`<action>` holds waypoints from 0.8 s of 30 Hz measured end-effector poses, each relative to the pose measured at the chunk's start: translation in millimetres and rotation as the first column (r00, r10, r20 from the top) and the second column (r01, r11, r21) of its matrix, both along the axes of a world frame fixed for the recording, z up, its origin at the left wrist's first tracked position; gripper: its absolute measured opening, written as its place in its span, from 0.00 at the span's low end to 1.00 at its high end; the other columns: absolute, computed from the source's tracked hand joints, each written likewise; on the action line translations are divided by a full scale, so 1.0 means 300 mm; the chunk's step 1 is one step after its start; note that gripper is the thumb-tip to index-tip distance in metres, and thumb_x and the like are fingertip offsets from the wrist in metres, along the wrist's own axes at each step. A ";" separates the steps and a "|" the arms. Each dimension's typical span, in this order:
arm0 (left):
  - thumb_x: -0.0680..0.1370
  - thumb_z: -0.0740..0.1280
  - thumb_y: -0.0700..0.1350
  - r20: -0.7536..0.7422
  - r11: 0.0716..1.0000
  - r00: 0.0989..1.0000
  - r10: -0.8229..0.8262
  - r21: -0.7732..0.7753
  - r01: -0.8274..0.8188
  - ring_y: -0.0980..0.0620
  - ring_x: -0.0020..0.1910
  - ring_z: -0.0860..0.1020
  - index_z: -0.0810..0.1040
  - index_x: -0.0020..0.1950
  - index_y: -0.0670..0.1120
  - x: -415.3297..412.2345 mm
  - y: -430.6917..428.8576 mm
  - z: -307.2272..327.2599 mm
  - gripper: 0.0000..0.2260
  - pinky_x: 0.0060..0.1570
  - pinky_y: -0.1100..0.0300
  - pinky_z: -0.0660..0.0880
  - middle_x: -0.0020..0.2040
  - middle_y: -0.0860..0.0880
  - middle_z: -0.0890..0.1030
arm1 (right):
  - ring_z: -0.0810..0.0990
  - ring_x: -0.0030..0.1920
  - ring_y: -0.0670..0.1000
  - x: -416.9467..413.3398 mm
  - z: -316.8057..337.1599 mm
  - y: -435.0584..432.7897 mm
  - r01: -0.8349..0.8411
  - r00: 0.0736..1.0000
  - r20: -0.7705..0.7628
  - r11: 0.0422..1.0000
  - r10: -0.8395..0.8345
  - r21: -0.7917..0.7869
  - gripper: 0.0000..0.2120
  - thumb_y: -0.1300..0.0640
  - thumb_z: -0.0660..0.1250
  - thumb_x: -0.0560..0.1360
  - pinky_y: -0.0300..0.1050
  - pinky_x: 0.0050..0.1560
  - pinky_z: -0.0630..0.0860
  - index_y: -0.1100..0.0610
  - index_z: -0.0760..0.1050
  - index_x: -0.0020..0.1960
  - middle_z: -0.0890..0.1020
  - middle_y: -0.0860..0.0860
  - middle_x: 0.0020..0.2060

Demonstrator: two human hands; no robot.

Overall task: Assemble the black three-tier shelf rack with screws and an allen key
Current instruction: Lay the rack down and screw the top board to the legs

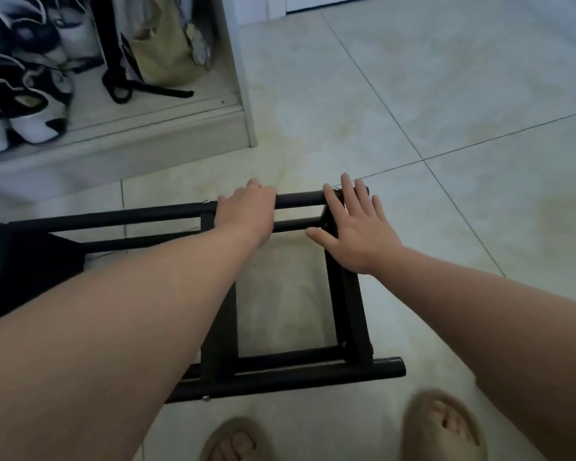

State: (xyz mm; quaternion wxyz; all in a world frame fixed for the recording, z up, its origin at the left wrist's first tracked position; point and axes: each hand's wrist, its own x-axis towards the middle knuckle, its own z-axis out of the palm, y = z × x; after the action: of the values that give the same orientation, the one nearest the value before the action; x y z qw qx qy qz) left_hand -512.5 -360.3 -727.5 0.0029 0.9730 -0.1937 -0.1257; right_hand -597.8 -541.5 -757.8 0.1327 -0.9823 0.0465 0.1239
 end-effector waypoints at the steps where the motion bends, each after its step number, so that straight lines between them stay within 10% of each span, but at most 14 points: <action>1: 0.81 0.60 0.37 -0.011 1.000 1.000 0.010 0.001 -0.010 0.44 0.49 0.73 0.73 0.58 0.47 0.029 -0.009 -0.034 0.09 0.47 0.50 0.66 0.57 0.45 0.71 | 0.32 0.80 0.54 0.024 -0.039 -0.009 0.003 1.000 -0.005 1.000 -0.003 0.014 0.42 0.28 0.47 0.78 0.56 0.79 0.36 0.47 0.37 0.83 0.34 0.50 0.81; 12: 0.83 0.60 0.51 -0.058 0.998 0.997 0.047 -0.030 -0.049 0.42 0.73 0.62 0.61 0.76 0.50 0.034 -0.036 -0.132 0.22 0.71 0.41 0.60 0.75 0.45 0.65 | 0.34 0.81 0.51 0.079 -0.047 -0.076 0.003 0.999 -0.038 0.998 -0.001 0.063 0.39 0.30 0.45 0.79 0.57 0.80 0.37 0.47 0.39 0.83 0.39 0.47 0.82; 15: 0.83 0.58 0.58 -0.235 1.000 0.972 0.008 0.020 -0.003 0.41 0.79 0.53 0.54 0.80 0.52 -0.070 -0.038 -0.044 0.28 0.74 0.41 0.59 0.82 0.46 0.51 | 0.34 0.81 0.51 -0.041 0.096 -0.121 -0.019 0.998 -0.053 1.000 0.020 0.022 0.40 0.29 0.43 0.77 0.56 0.80 0.37 0.46 0.38 0.83 0.38 0.46 0.82; 24: 0.82 0.54 0.63 -0.246 0.954 0.925 -0.290 0.002 0.300 0.42 0.80 0.51 0.53 0.81 0.55 -0.468 -0.248 0.237 0.30 0.75 0.41 0.57 0.82 0.47 0.52 | 0.36 0.81 0.50 -0.595 0.414 -0.377 0.054 0.995 -0.078 0.994 -0.061 -0.097 0.38 0.31 0.46 0.79 0.56 0.80 0.40 0.45 0.37 0.83 0.38 0.44 0.82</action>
State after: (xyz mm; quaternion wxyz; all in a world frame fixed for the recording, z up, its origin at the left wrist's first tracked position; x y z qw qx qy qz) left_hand -652.7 -434.8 -656.3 -0.0118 0.9098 -0.3336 -0.2468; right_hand -776.2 -654.7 -633.6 0.0875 -0.9799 0.0860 0.1571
